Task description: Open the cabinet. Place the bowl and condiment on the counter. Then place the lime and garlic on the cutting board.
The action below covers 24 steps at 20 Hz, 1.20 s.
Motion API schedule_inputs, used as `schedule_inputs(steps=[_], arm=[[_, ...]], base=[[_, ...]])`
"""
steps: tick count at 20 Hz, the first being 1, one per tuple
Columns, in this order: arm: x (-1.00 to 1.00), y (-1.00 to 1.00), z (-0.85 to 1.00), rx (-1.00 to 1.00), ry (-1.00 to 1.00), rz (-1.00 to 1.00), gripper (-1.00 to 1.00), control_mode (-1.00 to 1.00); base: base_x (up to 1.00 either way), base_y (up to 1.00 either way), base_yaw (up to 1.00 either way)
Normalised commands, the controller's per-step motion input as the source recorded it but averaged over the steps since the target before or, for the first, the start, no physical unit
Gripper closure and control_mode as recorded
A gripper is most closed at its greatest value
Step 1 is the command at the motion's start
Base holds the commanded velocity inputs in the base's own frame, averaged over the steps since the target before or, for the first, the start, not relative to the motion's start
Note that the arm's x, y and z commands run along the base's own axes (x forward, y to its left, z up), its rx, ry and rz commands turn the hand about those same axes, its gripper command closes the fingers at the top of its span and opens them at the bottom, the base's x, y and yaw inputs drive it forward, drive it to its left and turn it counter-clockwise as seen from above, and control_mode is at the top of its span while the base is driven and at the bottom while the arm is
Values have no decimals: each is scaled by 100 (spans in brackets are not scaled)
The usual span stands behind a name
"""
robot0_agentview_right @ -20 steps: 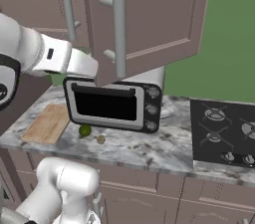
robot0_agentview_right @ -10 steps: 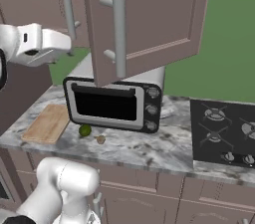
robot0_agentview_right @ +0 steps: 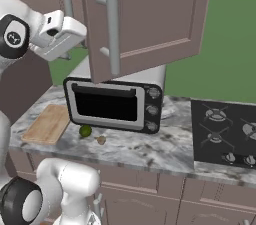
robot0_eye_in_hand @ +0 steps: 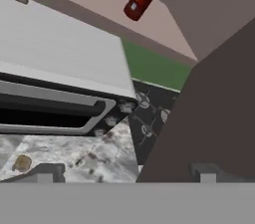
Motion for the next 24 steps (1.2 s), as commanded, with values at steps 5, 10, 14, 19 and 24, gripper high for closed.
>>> schedule_inputs(steps=[5, 10, 14, 19, 24], arm=[[-21, -96, -6, 0, 4, -6, -100, -100], [-34, -100, -6, 0, 1, -4, -100, -100], [-23, -100, -5, 0, 1, 0, -100, -100], [-24, -100, -9, -5, 0, 0, -100, -100], [-9, -100, -5, -8, 0, 0, -100, -100]], base=[[0, 0, 0], [0, 0, 0], [0, 0, 0], [0, 0, 0], [0, 0, 0]])
